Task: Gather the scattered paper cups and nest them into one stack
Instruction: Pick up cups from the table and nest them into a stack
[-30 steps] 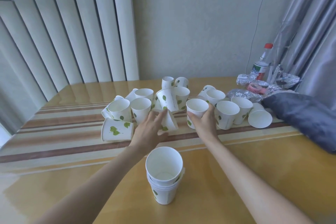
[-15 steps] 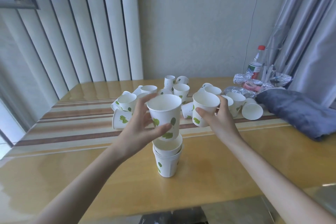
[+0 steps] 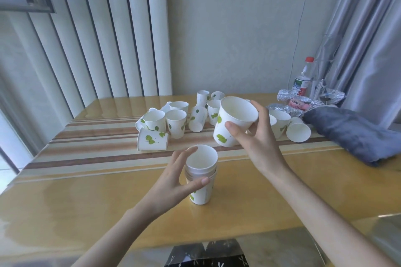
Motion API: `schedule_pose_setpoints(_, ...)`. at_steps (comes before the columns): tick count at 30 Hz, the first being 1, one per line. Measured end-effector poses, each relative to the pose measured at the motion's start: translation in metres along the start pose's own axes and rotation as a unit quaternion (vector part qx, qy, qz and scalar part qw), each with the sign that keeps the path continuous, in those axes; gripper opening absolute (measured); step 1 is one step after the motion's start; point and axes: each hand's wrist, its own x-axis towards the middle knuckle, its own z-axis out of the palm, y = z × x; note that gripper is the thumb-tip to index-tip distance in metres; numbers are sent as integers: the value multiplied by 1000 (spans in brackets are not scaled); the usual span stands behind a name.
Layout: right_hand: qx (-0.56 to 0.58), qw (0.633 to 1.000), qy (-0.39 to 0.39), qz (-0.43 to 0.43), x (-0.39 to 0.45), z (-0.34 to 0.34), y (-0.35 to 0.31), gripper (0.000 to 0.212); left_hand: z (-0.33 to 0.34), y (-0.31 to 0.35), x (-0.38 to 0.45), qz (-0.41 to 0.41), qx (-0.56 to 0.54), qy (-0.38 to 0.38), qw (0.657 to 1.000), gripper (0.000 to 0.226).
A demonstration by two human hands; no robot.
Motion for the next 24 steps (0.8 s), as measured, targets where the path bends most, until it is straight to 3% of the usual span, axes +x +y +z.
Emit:
schedule_pose_setpoints(4, 47, 995, -89, 26, -7, 17, -4, 55, -1, -5, -2, 1, -69, 23, 997, 105)
schedule_pose_setpoints(10, -8, 981, -173, 84, -20, 34, 13, 60, -9, -21, -10, -40, -58, 32, 997, 106)
schedule_pose_setpoints(14, -53, 971, -196, 125, -32, 35, 28, 67, -17, -34, -16, -66, -41, 23, 997, 94)
schedule_pose_setpoints(19, -78, 949, -267, 146, -34, 25, 27, 77, -36, -38, -20, -94, -80, 37, 992, 62)
schedule_pose_setpoints(22, -42, 960, -210, 182, -16, 17, 29, 62, -47, -44, -2, -135, -101, 130, 977, 24)
schedule_pose_setpoints(24, -41, 970, -111, 211, 7, 14, 40, 44, -52, -55, 20, -188, -65, 207, 958, 23)
